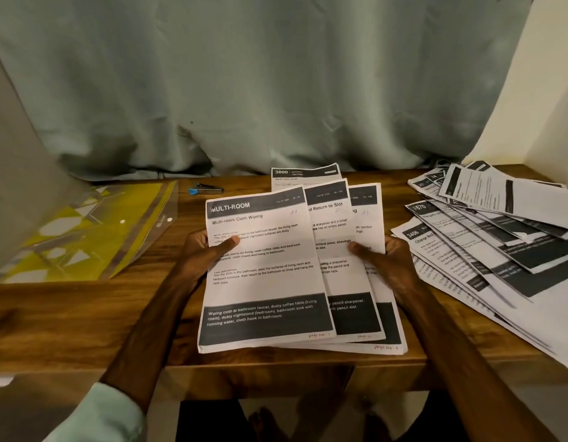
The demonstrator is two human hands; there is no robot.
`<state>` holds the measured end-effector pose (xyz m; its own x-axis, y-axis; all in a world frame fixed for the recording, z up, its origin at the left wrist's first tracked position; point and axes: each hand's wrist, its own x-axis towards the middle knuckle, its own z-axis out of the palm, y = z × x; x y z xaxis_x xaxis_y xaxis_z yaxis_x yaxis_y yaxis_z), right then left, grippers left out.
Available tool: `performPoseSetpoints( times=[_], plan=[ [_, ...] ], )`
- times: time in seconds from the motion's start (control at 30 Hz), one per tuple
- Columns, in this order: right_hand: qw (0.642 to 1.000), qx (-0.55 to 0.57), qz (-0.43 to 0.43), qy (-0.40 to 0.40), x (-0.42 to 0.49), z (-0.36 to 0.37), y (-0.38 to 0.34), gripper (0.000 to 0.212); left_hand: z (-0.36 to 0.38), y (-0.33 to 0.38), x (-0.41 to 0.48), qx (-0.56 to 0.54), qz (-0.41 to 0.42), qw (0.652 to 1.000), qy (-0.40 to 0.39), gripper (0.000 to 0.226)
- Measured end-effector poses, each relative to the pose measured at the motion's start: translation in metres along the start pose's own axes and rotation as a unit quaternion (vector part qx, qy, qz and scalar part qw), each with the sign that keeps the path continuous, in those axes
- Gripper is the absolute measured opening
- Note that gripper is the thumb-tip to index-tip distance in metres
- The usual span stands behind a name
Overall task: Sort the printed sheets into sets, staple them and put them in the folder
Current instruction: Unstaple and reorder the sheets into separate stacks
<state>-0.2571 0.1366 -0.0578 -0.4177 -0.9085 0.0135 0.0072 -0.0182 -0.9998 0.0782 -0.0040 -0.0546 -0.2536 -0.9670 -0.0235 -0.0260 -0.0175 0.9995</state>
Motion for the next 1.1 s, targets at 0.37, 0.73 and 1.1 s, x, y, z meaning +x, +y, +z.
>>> performPoseSetpoints(
  times=[0.37, 0.73, 1.1],
  plan=[
    [1.0, 0.011, 0.002, 0.007, -0.004, -0.001, -0.004, 0.037, -0.004, -0.006, 0.007, 0.008, 0.024, 0.999, 0.048, 0.028],
    [0.996, -0.002, -0.043, 0.08, -0.018, -0.04, -0.054, 0.024, -0.011, -0.014, 0.016, 0.076, 0.053, 0.992, 0.08, 0.025],
    [0.994, -0.024, -0.018, 0.105, -0.024, -0.041, -0.042, 0.02, -0.008, -0.014, 0.008, 0.069, 0.072, 0.993, 0.066, 0.03]
  ],
)
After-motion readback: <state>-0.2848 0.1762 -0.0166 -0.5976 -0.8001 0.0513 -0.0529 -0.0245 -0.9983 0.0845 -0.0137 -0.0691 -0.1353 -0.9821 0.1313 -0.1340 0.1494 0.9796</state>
